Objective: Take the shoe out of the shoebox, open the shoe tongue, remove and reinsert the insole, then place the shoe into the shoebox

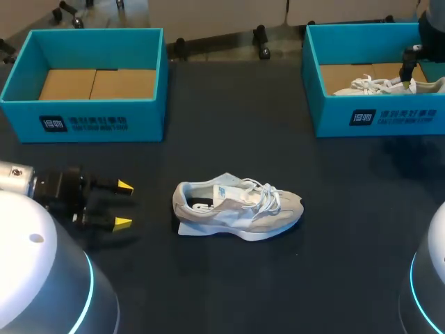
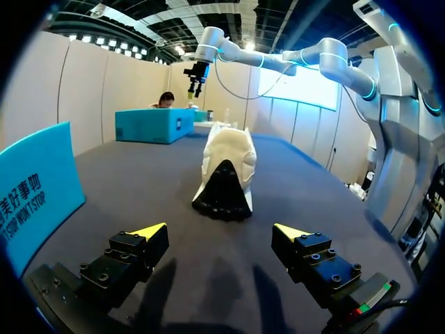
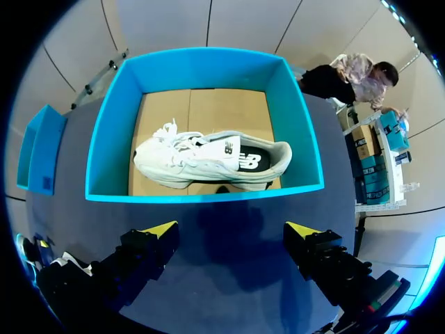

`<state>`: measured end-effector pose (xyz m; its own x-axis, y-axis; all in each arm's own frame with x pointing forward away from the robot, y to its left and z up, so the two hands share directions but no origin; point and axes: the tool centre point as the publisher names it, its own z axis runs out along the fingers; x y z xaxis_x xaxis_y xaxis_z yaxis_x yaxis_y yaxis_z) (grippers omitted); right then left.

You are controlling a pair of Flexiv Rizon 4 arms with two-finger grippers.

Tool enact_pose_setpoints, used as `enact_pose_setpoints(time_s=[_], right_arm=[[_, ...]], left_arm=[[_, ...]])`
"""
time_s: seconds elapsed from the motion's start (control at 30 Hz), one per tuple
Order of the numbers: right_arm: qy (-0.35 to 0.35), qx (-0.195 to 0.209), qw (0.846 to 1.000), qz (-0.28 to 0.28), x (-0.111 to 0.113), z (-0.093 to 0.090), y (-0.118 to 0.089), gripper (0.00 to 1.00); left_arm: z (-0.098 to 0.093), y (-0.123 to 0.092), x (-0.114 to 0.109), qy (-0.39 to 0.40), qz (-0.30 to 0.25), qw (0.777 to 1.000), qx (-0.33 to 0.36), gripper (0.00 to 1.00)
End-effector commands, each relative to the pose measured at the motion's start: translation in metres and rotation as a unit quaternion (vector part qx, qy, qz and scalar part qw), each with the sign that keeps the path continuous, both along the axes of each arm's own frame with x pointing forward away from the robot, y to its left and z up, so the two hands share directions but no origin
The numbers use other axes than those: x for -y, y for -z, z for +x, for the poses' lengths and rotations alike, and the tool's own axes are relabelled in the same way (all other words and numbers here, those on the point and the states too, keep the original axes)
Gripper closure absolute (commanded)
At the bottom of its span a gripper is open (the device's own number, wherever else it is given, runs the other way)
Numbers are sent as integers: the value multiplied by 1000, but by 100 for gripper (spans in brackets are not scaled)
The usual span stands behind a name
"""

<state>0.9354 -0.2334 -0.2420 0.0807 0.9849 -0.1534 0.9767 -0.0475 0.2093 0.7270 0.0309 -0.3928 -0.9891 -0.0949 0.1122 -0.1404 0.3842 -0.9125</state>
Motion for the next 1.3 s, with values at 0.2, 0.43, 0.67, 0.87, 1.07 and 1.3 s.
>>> enact_pose_setpoints(time_s=[0.2, 0.43, 0.67, 0.87, 1.07, 1.3], right_arm=[[0, 1, 1000, 0, 0, -1, 0, 0], [0, 1, 1000, 0, 0, -1, 0, 0], [0, 1, 1000, 0, 0, -1, 0, 0], [0, 1, 1000, 0, 0, -1, 0, 0], [0, 1, 1000, 0, 0, -1, 0, 0], [0, 1, 1000, 0, 0, -1, 0, 0]], left_arm=[[-2, 0, 24, -1, -2, 1000, 20, 0], [-1, 6, 48, 10, 10, 999, 36, 0], [0, 8, 68, 12, 11, 999, 48, 0], [-2, 11, 82, 18, 16, 999, 45, 0], [-8, 16, 90, 19, 18, 999, 38, 0], [-2, 20, 99, 10, 12, 999, 38, 0]])
